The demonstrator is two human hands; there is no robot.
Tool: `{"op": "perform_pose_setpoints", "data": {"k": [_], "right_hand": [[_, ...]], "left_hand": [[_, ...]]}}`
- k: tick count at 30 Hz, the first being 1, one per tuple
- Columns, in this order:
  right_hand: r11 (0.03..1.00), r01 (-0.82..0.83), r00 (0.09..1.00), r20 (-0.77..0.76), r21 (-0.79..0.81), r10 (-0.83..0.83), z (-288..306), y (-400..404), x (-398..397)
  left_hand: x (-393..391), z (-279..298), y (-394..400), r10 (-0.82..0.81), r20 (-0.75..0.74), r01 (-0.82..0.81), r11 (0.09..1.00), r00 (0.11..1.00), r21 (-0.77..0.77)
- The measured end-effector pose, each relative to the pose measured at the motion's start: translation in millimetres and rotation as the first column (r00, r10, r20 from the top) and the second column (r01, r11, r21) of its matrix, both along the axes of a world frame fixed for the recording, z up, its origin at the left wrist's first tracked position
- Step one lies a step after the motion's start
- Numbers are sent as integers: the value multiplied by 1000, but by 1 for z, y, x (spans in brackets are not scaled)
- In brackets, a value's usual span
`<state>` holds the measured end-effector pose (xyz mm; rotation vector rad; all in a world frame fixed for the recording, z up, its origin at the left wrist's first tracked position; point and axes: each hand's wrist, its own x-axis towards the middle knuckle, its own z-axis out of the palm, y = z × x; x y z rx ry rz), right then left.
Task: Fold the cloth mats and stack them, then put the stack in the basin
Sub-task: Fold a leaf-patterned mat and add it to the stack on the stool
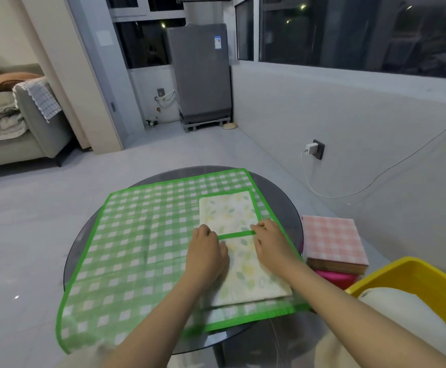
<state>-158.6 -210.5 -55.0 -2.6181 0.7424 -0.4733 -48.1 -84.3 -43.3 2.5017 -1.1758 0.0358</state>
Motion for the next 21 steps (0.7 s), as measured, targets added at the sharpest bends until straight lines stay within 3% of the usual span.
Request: {"op": "perform_pose_setpoints", "data": {"k": [3,8,14,21], "right_hand": [[963,123,991,27,239,-133,5,-11,10],[885,302,940,43,355,-338,13,-29,31],[815,412,898,-27,407,-440,15,-43,46],[727,473,865,-104,498,-491,14,-51,50]], "left_hand": [[9,5,-11,76,-220,-113,981,973,-159],[30,7,-24,256,-406,-362,908,878,-212],[56,-2,-37,399,-502,-514,851,767,-107],[69,-13,-42,419,-586,-579,808,694,-108]]}}
